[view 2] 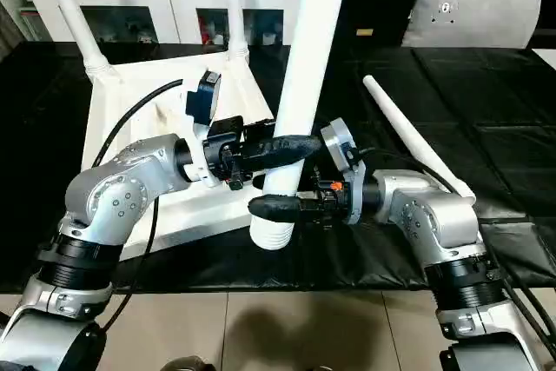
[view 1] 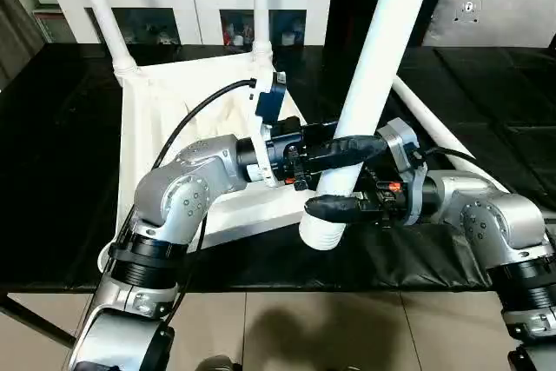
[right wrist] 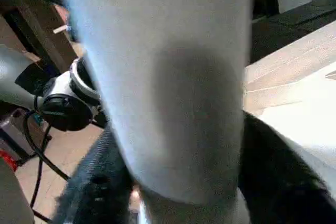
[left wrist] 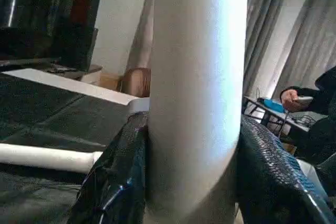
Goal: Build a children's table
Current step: Pick table leg
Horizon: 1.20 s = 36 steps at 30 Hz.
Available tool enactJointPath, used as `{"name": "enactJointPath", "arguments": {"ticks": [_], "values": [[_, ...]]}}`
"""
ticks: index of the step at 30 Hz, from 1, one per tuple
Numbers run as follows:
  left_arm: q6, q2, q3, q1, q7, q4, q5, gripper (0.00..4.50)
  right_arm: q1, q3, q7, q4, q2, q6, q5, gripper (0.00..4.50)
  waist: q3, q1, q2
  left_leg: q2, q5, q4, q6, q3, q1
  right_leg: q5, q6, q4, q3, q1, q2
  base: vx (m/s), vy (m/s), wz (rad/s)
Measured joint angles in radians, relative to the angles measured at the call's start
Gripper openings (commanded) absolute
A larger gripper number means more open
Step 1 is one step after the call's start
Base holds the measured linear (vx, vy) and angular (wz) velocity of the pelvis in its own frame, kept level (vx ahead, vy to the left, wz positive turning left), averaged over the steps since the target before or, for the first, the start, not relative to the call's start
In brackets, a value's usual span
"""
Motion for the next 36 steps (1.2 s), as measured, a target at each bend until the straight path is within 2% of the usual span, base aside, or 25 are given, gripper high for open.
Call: {"name": "enactJointPath", "arguments": {"ticks": [5,14,16,20,21,26,29,31,33,36], "values": [[0.000,0.001,0.003,0.000,0.001,0.001,0.000,1.86,0.000,-0.001,-0.002,0.000,0.006,-0.002,0.000,2.05,0.000,0.000,0.000,0.000,0.000,0.000,0.000,0.000,0.000,0.000,0.000,0.000,0.000,0.000,0.000,0.000,0.000,0.00],[0.010,0.007,0.003,0.000,0.006,0.001,-0.001,1.86,0.002,-0.005,-0.031,0.000,0.025,0.007,0.007,2.02,0.000,0.000,0.000,0.000,0.000,0.000,0.000,0.000,0.000,0.000,0.000,0.000,0.000,0.000,0.000,0.000,0.000,0.00],[0.012,0.012,0.000,0.001,0.008,-0.002,0.000,2.42,0.009,-0.004,-0.046,-0.002,0.036,-0.013,-0.005,2.02,0.000,0.000,0.000,0.000,0.000,0.000,-0.001,0.000,0.000,0.000,0.000,0.000,0.000,0.000,0.000,0.000,0.000,0.00],[0.025,0.030,-0.013,0.026,0.028,-0.033,0.036,2.66,0.017,0.017,-0.128,0.000,0.098,-0.069,-0.070,1.99,0.000,-0.004,0.000,0.000,-0.001,0.000,-0.002,0.000,0.001,0.000,0.000,0.001,0.000,0.000,0.000,0.000,0.000,0.00],[0.011,0.031,-0.013,0.032,0.046,-0.039,0.057,2.92,0.017,0.018,-0.164,0.013,0.126,-0.084,-0.080,1.98,0.000,-0.005,0.000,0.000,-0.001,0.000,-0.002,0.000,0.001,0.000,0.000,0.001,0.000,0.000,0.000,0.000,0.000,0.00],[-0.015,0.024,-0.018,0.039,0.081,-0.039,0.086,3.04,0.017,0.016,-0.238,0.049,0.176,-0.139,-0.094,1.97,0.000,-0.004,0.000,0.000,-0.002,0.000,-0.004,0.000,0.001,0.000,0.000,0.000,0.000,0.001,0.000,0.000,0.000,0.00],[-0.020,-0.003,-0.011,0.040,0.111,-0.039,0.087,3.04,0.025,-0.004,-0.259,0.052,0.194,-0.167,-0.102,1.97,0.000,-0.003,0.000,0.000,-0.002,0.000,-0.004,0.000,0.001,0.000,0.000,0.000,0.000,0.002,0.000,0.000,0.000,0.00],[-0.007,-0.036,0.019,0.050,0.130,-0.039,0.066,3.04,0.038,-0.023,-0.272,0.048,0.211,-0.182,-0.099,1.97,0.000,-0.004,0.000,0.000,-0.002,0.000,-0.004,0.000,0.001,0.000,0.000,0.000,0.000,0.002,0.000,0.000,0.000,0.00],[0.009,-0.092,0.068,0.073,0.150,-0.045,-0.004,3.04,0.057,-0.047,-0.276,0.038,0.228,-0.203,-0.085,1.97,0.000,-0.004,0.000,0.000,-0.002,0.000,-0.004,0.000,0.001,0.000,0.000,0.000,0.000,0.002,0.000,0.000,0.000,0.00],[0.035,-0.129,0.106,0.085,0.166,-0.052,-0.092,3.04,0.077,-0.065,-0.292,0.000,0.226,-0.182,-0.048,1.97,0.000,-0.005,0.000,0.000,-0.002,0.000,-0.004,0.000,0.002,0.000,-0.001,0.000,0.000,0.002,0.000,0.000,0.000,0.00]]}}
